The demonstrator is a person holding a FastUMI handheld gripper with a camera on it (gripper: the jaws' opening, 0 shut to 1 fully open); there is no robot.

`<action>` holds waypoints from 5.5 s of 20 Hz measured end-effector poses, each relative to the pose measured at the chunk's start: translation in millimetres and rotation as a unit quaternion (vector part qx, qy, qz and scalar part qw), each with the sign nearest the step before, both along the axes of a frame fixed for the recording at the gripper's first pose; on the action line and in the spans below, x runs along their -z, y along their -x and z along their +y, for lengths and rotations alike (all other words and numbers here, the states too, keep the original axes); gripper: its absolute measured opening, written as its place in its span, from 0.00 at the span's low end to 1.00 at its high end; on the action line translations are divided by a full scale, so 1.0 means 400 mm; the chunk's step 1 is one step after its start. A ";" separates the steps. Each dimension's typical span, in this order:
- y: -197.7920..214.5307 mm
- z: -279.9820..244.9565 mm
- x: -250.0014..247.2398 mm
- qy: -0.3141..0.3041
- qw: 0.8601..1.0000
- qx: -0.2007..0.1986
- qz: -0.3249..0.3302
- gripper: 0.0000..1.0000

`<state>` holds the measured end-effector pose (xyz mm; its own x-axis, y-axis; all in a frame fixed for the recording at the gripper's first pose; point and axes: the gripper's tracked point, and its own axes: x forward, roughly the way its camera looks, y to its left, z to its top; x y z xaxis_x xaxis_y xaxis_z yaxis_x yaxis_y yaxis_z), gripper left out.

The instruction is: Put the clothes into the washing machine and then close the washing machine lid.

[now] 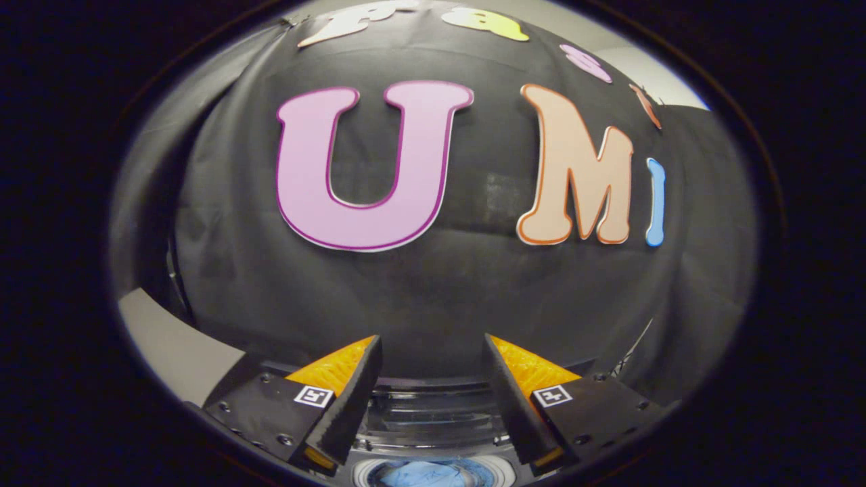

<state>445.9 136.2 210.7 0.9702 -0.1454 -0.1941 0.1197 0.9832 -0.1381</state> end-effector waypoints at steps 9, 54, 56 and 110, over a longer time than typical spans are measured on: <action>-0.035 -0.003 0.071 -0.011 0.999 0.004 0.038 0.92; 0.451 -0.025 0.150 -0.035 0.997 -0.069 0.027 0.90; 0.459 -0.031 0.143 -0.036 0.997 -0.068 0.023 0.90; 0.996 -0.364 0.385 -0.005 0.990 -0.058 -0.126 0.90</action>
<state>47.7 -9.5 56.9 0.9980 -0.0300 0.0562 0.0360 0.9935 -0.1083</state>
